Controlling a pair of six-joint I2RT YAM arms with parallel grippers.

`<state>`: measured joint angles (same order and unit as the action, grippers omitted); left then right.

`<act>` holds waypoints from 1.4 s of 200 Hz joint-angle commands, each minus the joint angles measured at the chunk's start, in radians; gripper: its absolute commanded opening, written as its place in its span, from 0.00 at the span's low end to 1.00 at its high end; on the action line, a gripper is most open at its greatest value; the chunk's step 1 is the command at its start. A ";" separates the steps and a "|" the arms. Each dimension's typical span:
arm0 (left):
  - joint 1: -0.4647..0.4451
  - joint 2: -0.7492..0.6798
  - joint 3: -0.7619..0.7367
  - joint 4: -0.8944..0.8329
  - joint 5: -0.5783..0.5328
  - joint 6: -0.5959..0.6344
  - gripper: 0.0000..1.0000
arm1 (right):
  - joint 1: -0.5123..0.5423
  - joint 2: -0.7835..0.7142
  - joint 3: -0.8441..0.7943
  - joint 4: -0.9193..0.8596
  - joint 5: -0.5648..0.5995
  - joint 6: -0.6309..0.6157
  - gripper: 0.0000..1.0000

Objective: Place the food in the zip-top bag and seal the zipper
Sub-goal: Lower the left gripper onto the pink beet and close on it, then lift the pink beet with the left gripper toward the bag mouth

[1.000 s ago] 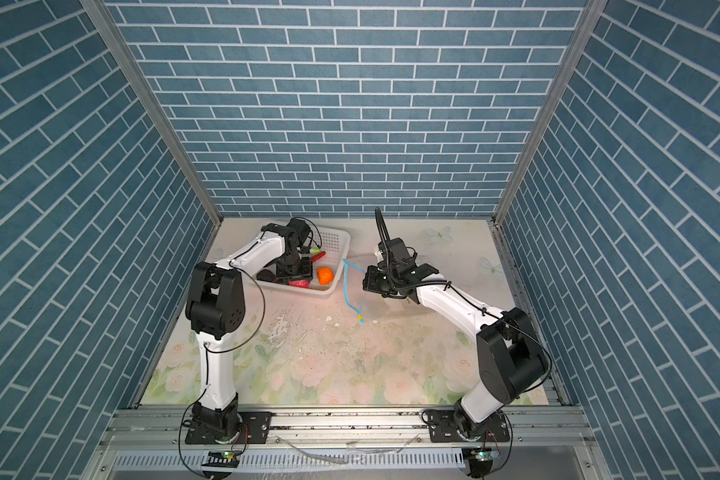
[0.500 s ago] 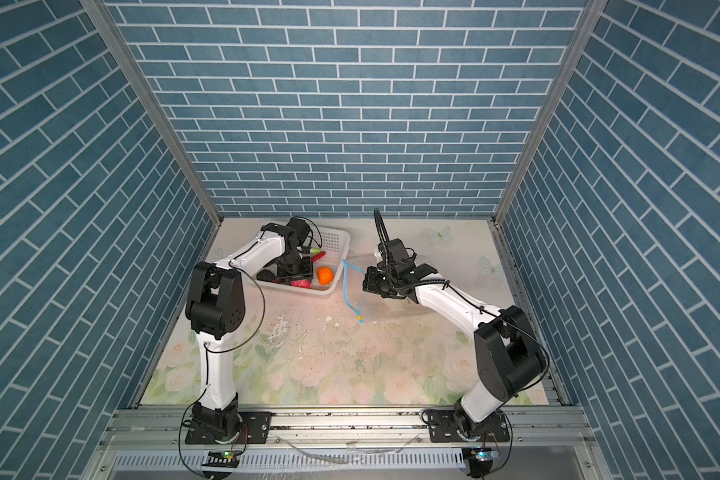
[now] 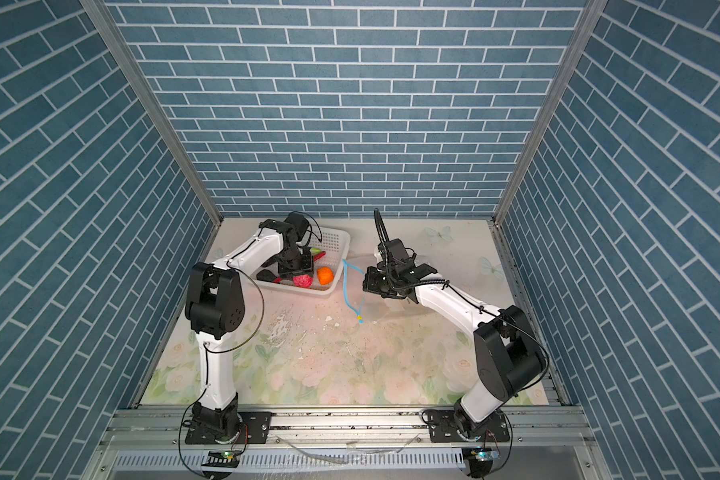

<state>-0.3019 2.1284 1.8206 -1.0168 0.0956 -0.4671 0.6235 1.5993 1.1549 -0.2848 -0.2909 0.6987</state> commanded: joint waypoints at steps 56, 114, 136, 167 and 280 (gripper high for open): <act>0.014 0.019 0.047 -0.024 0.050 -0.005 0.58 | -0.004 0.024 0.047 -0.021 -0.016 -0.017 0.00; 0.015 -0.052 -0.037 0.069 0.166 -0.048 0.57 | -0.004 0.036 0.060 -0.022 -0.027 -0.009 0.00; 0.014 -0.068 -0.051 0.086 0.192 -0.056 0.56 | -0.004 0.032 0.066 -0.020 -0.028 -0.001 0.00; 0.014 -0.105 -0.068 0.099 0.203 -0.056 0.56 | -0.004 0.011 0.068 -0.024 -0.007 0.011 0.00; 0.006 -0.190 -0.107 0.139 0.233 -0.054 0.56 | -0.005 -0.082 0.071 0.009 0.252 0.144 0.00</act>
<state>-0.2928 1.9839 1.7184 -0.8917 0.3027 -0.5255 0.6235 1.5581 1.1702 -0.2974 -0.1684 0.7712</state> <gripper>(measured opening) 0.620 0.044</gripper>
